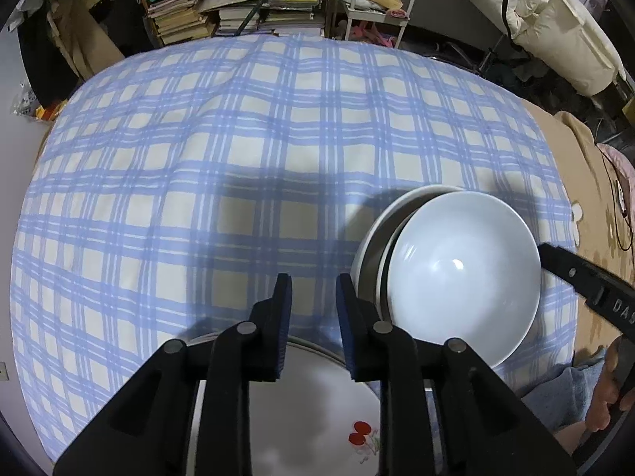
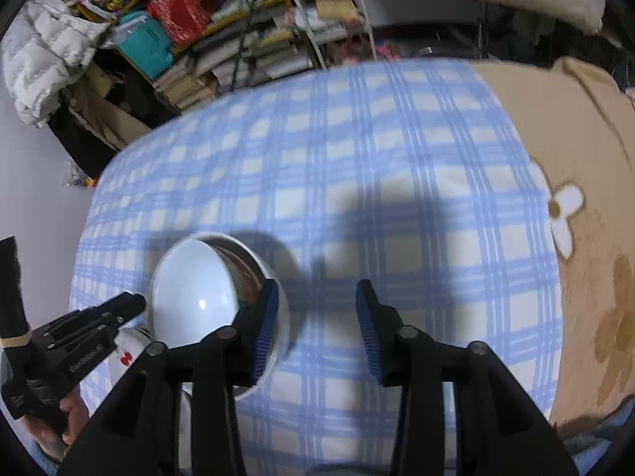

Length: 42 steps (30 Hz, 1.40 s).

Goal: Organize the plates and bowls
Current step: 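Lower the plain white bowl into the stacked bowls with both grippers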

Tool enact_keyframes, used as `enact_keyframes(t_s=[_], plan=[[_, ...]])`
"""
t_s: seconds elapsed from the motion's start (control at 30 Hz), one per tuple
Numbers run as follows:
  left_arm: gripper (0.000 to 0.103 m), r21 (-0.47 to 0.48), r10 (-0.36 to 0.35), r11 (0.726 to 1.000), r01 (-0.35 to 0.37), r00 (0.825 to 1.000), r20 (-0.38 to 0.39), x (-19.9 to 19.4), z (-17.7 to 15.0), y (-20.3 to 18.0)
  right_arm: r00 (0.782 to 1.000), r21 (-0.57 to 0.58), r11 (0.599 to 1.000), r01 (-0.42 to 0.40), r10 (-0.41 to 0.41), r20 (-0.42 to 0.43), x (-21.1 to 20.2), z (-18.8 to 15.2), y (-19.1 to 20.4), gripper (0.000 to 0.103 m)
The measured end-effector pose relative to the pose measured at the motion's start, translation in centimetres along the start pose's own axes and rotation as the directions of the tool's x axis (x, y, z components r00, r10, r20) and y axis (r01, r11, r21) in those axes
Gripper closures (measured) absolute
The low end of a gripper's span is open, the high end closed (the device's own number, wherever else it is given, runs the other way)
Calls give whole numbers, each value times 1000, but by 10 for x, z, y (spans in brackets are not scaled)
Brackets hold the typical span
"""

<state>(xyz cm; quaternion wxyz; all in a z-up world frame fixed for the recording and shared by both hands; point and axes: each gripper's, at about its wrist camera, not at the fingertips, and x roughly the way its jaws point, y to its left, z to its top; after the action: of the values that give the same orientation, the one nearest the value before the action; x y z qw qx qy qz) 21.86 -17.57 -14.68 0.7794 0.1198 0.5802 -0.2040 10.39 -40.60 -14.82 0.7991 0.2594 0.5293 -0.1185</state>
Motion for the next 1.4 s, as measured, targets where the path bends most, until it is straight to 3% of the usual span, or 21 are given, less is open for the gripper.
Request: enact_keyframes(t_s=[0.1, 0.27, 0.4, 0.7, 0.9, 1.07, 1.2, 1.4], plan=[[78, -2, -1, 1000, 1, 1000, -15, 6, -1, 1, 999, 3, 1000, -8, 8, -53, 10, -2, -2, 42], [77, -10, 5, 1000, -6, 999, -33, 13, -2, 2, 996, -8, 1000, -3, 2, -87, 18, -5, 0, 35], [77, -20, -25, 999, 24, 999, -42, 12, -2, 4, 995, 0, 1000, -13, 13, -94, 18, -5, -1, 34], [76, -34, -15, 999, 14, 999, -48, 15, -1, 5, 994, 7, 1000, -12, 12, -107, 20, -5, -2, 34], [76, -37, 29, 999, -32, 997, -73, 29, -3, 8, 991, 21, 1000, -6, 8, -132, 25, -6, -2, 34], [77, -80, -13, 997, 5, 995, -103, 39, -4, 15, 986, 2, 1000, 8, -8, -164, 33, -8, 3, 34], [76, -89, -41, 995, 35, 997, -62, 25, -1, 20, 988, 3, 1000, 11, -10, -151, 32, -7, 4, 34], [76, -105, -158, 982, 155, 987, -14, 7, 2, 25, 989, 18, 1000, 3, -1, -146, 31, -6, 3, 34]])
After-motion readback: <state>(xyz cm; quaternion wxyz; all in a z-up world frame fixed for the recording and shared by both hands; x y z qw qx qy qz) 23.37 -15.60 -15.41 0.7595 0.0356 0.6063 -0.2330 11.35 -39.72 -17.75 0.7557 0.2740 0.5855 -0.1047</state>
